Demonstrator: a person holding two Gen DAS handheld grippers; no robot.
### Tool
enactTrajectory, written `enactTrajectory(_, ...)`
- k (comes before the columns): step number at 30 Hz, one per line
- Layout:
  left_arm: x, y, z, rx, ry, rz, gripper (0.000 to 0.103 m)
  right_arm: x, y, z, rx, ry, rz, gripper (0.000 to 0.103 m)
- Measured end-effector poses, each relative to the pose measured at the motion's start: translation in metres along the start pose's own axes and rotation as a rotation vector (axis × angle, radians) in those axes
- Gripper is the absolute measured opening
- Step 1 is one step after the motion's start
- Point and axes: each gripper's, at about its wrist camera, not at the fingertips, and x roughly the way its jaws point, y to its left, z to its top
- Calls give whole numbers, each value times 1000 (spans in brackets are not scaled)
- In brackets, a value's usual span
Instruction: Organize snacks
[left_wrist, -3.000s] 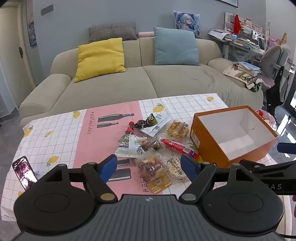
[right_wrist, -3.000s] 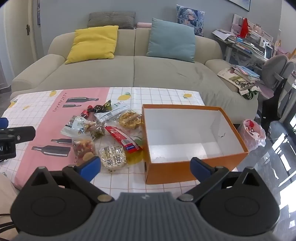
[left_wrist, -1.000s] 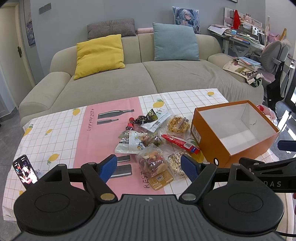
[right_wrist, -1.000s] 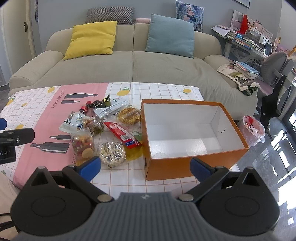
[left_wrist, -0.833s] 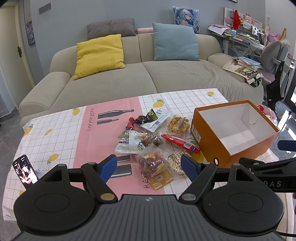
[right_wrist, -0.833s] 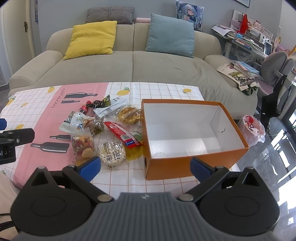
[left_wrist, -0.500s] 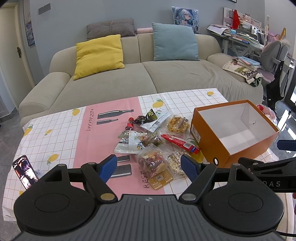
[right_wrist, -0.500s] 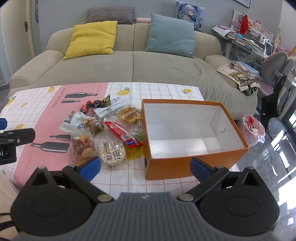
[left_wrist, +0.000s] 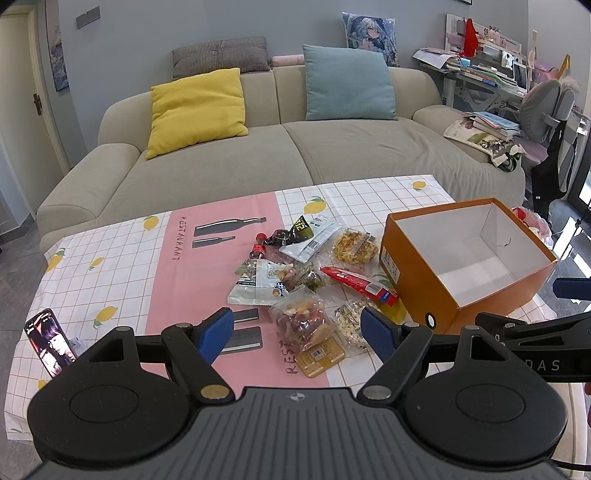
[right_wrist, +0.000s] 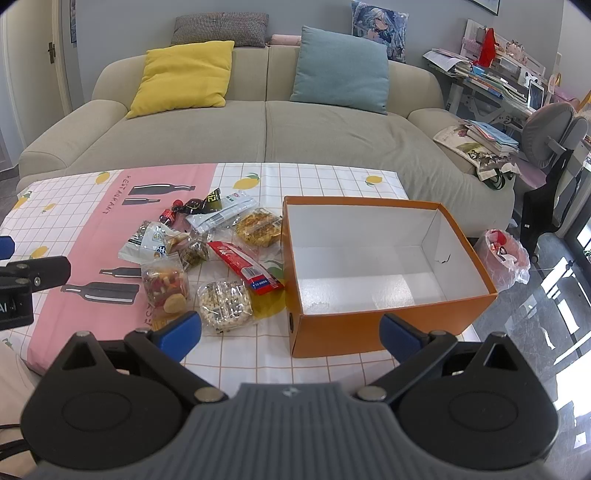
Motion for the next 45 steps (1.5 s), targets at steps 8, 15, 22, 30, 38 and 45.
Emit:
enactTrajectory(8, 0, -1, 0, 1, 1, -3, 91, 1, 1, -1, -1, 2, 0, 100)
enactTrajectory(15, 11, 3, -14, 30, -11, -45, 91, 4, 2, 2, 13, -2, 1, 100)
enactTrajectory(22, 31, 29, -10, -39, 41, -106, 83, 23, 2, 11, 22, -11, 50, 100)
enactTrajectory(30, 62, 55, -21, -90, 120, -133, 46, 58, 30, 17, -34, -50, 190, 84)
enactTrajectory(38, 96, 66, -27, -175, 128, -185, 40, 107, 60, 13, -131, -30, 262, 67)
enactTrajectory(45, 125, 46, -18, -38, 83, -113, 86, 152, 65, 11, -137, 51, 248, 69)
